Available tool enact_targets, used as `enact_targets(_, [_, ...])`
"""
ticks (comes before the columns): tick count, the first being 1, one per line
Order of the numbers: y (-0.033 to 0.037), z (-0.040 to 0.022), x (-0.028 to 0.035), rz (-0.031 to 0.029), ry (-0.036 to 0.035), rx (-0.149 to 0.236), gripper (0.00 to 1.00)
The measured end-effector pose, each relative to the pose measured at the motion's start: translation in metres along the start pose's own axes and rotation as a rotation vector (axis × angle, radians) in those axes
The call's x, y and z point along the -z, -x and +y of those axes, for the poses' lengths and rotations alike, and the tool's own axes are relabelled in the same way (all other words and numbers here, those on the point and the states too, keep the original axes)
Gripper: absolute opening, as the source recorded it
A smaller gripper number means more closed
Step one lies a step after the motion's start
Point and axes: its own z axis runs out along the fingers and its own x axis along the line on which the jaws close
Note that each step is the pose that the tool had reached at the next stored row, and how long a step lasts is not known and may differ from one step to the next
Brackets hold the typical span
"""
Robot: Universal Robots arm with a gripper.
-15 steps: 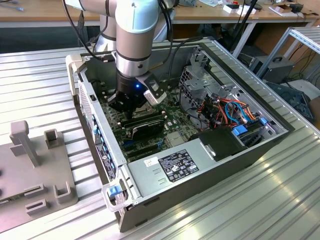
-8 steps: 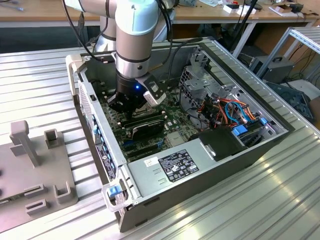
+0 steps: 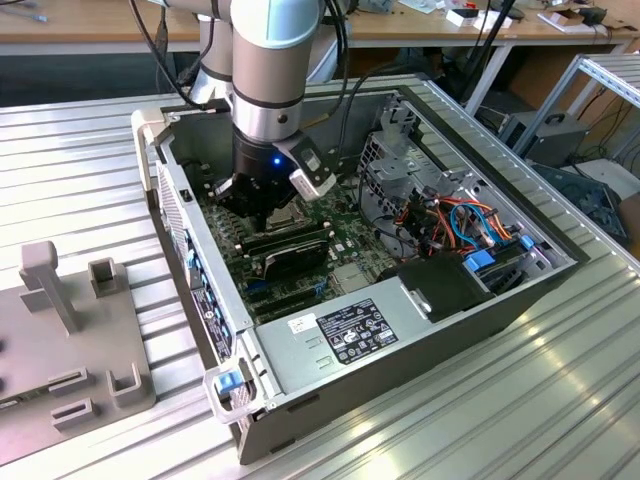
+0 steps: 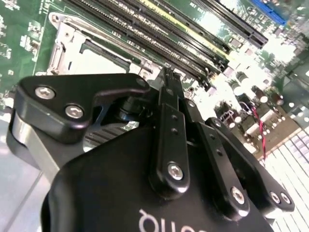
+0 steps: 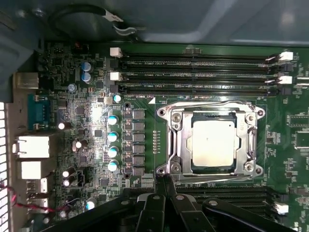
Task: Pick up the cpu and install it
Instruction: 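Install the second cpu locking lever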
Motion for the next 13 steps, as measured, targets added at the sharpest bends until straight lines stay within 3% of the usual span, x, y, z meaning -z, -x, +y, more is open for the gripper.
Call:
enact_targets(5, [0.0006, 0.0000, 0.0007, 0.0001, 0.0000, 0.000, 0.11])
enact_targets(13, [0.0317, 0.0003, -0.0005, 0.0019, 0.0001, 0.000, 0.11])
